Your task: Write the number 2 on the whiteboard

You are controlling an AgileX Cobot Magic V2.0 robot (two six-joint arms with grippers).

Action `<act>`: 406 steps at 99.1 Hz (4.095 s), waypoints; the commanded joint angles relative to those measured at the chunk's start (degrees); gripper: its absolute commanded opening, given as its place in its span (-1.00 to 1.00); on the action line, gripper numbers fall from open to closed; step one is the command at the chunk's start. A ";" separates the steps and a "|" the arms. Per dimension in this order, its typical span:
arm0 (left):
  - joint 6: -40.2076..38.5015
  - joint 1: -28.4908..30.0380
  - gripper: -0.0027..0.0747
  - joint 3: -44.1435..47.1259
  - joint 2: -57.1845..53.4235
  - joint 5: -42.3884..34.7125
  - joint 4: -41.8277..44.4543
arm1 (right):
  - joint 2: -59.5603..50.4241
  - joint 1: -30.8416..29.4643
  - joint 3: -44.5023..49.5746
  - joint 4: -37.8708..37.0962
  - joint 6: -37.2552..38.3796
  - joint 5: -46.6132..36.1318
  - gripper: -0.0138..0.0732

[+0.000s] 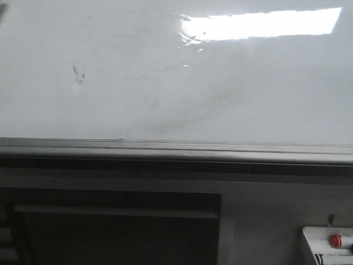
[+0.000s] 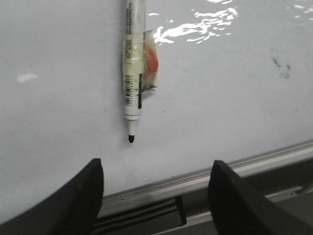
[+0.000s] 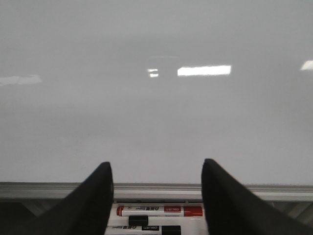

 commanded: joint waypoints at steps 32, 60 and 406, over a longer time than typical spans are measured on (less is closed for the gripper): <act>-0.92 0.98 0.18 -2.90 13.46 -17.62 -0.55 | 0.90 0.07 -1.78 0.07 -0.59 -3.49 0.15; -0.92 0.98 0.18 -2.90 18.39 -23.82 -0.04 | 0.90 0.07 -1.78 0.07 -0.59 -3.26 0.15; 34.17 -33.98 -0.98 -23.83 14.21 23.43 -16.08 | 52.47 39.27 -36.36 49.33 -74.02 11.44 -0.24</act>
